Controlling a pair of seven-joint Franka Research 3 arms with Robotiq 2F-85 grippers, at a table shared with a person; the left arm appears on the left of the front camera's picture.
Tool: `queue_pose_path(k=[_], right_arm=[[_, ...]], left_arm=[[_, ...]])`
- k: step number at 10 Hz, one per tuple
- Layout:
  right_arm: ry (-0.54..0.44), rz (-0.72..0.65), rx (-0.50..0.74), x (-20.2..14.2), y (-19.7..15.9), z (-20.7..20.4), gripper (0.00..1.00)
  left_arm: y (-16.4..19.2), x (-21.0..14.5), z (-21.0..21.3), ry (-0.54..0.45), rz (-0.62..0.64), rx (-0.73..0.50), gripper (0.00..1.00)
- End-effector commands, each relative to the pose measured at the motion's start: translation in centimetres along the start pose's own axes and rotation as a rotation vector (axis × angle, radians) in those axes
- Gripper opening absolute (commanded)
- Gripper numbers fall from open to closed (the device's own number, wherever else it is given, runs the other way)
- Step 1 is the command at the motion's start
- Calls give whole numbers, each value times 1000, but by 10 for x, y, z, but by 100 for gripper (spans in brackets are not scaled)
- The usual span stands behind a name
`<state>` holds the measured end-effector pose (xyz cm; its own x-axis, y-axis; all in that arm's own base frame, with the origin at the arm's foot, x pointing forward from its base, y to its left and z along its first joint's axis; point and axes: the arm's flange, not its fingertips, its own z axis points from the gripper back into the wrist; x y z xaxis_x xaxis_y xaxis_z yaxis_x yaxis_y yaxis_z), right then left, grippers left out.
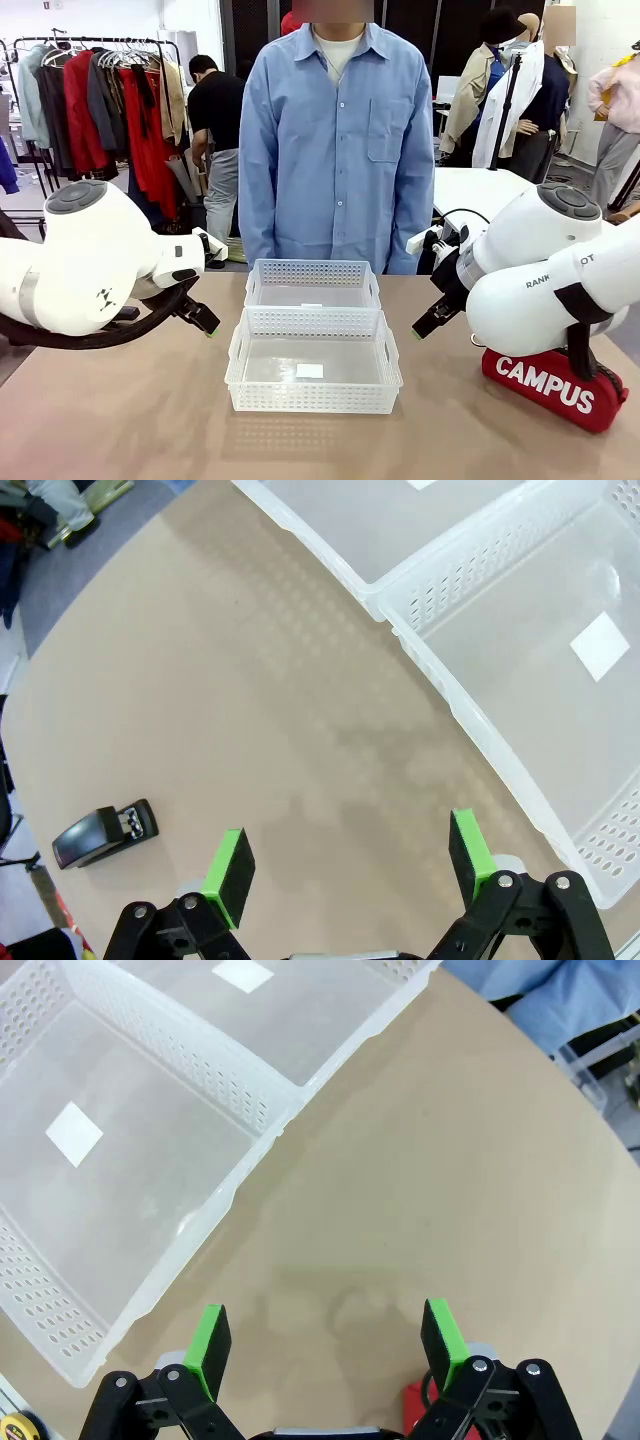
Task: Distribute items into two baskets.
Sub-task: Pick up the Pencil pouch that the person points to.
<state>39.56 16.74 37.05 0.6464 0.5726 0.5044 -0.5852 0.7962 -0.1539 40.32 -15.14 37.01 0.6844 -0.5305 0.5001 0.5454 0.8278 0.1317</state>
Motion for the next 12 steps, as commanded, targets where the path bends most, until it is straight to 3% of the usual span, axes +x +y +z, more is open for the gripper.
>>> queue_pose_path(k=[1,6,12], right_arm=[[0,0,0,0,0,0,100],[5,-42,32,-5,-12,16,100],[-1,-98,151,-15,-80,59,100]], left_arm=[[0,0,0,0,0,0,100],[8,5,17,-27,54,28,100],[54,8,91,-12,195,-86,100]])
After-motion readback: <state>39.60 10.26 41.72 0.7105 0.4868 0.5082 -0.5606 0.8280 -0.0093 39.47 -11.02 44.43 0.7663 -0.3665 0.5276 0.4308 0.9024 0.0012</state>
